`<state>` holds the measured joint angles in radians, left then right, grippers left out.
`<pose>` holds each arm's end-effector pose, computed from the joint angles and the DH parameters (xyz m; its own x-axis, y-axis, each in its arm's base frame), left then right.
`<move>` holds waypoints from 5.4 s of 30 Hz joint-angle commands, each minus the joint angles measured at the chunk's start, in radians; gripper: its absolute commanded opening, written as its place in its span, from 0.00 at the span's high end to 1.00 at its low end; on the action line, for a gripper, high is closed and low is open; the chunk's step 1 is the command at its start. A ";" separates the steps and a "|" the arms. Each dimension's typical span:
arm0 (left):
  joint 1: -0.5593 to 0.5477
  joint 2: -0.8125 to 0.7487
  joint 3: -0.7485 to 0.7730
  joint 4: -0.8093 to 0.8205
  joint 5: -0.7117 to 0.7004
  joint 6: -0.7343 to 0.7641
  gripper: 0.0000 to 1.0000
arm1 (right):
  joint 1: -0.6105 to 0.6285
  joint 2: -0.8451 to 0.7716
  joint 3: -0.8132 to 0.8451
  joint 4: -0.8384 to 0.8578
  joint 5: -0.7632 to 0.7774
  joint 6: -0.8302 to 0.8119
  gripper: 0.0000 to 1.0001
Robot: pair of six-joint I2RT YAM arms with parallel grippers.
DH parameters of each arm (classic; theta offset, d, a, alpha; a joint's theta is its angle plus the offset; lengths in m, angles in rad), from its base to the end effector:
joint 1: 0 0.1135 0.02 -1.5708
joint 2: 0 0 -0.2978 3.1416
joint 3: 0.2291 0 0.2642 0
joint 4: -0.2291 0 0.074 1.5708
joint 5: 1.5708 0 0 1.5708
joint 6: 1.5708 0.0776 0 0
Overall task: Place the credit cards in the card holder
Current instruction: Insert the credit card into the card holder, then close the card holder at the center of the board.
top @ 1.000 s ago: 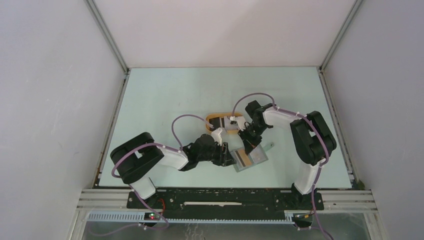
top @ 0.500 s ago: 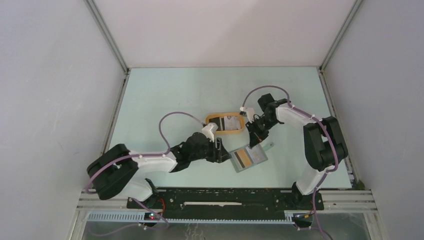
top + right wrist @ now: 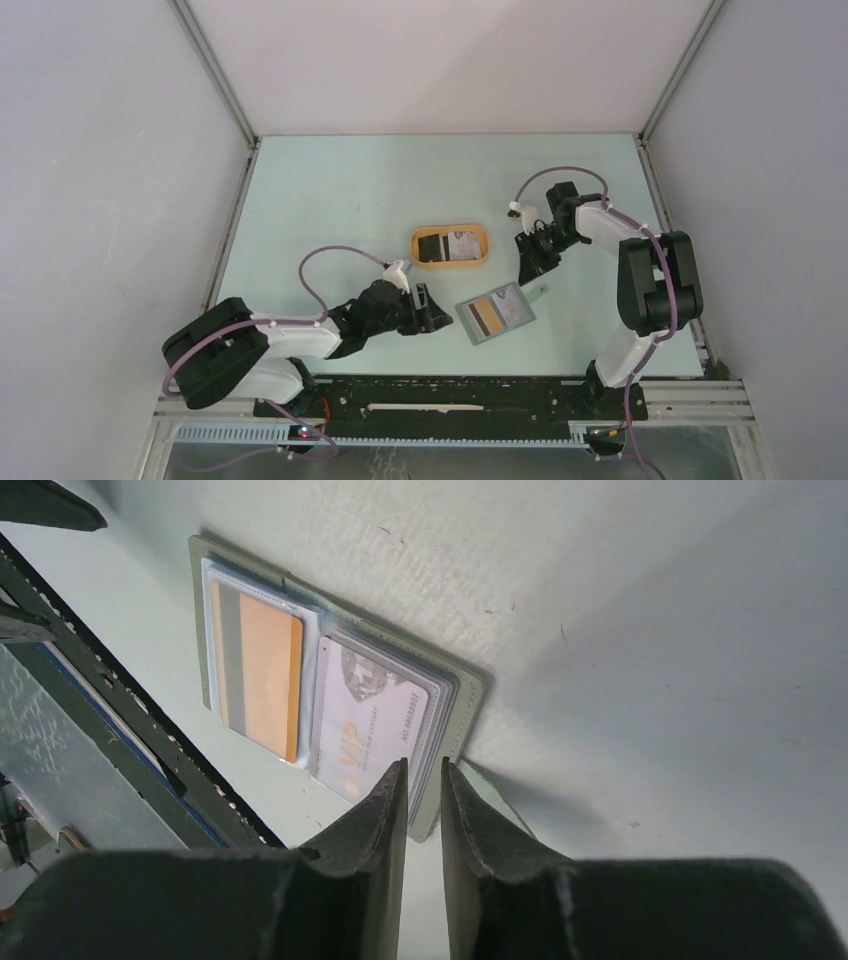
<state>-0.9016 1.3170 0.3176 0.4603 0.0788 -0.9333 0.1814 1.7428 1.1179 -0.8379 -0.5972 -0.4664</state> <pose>0.1594 -0.2114 0.1401 -0.8515 -0.2147 -0.4783 0.2344 0.6601 -0.7137 0.3164 0.1024 0.1677 -0.7795 -0.5210 -0.3477 -0.6262 0.6361 0.4509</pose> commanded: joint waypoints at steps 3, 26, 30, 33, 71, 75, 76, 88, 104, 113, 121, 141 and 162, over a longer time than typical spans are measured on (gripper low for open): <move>-0.029 0.062 -0.023 0.131 -0.025 -0.174 0.26 | 0.006 0.012 -0.004 0.017 0.038 0.022 0.71; -0.094 0.319 0.094 -0.013 -0.013 -0.396 0.26 | 0.038 0.113 0.026 -0.037 0.018 0.063 0.66; -0.080 0.335 0.095 0.006 -0.001 -0.388 0.26 | 0.043 0.118 0.033 -0.048 -0.002 0.060 0.66; -0.072 0.339 0.086 0.062 0.012 -0.376 0.27 | 0.053 0.130 0.035 -0.055 -0.005 0.059 0.66; -0.059 0.257 0.098 0.569 0.100 -0.209 0.30 | 0.063 0.142 0.047 -0.074 -0.079 0.064 0.68; -0.059 0.325 0.176 0.568 0.143 -0.205 0.31 | 0.059 0.150 0.051 -0.081 -0.099 0.063 0.68; -0.059 0.343 0.195 0.564 0.155 -0.204 0.31 | 0.059 0.150 0.052 -0.081 -0.102 0.063 0.68; -0.046 0.510 0.351 0.471 0.246 -0.203 0.31 | -0.013 0.073 0.062 -0.076 -0.130 0.056 0.67; 0.000 0.514 0.452 0.239 0.269 -0.102 0.55 | -0.167 -0.218 0.033 -0.026 -0.223 -0.030 0.67; 0.009 0.542 0.579 -0.049 0.265 0.039 0.86 | -0.174 -0.446 -0.112 0.114 -0.376 -0.052 0.11; 0.007 0.563 0.638 -0.208 0.242 0.107 0.98 | -0.215 -0.265 -0.092 -0.051 -0.228 -0.085 0.27; -0.008 0.564 0.623 -0.201 0.236 0.105 0.98 | -0.227 0.057 -0.007 -0.144 -0.182 -0.070 0.58; -0.008 0.576 0.632 -0.200 0.251 0.103 0.98 | -0.237 0.159 0.027 -0.191 -0.227 -0.085 0.77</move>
<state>-0.9020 1.8740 0.9165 0.2935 0.3267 -0.8631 -0.0467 1.8927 1.1103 -1.0058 -0.7959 -0.5381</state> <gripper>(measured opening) 0.023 0.251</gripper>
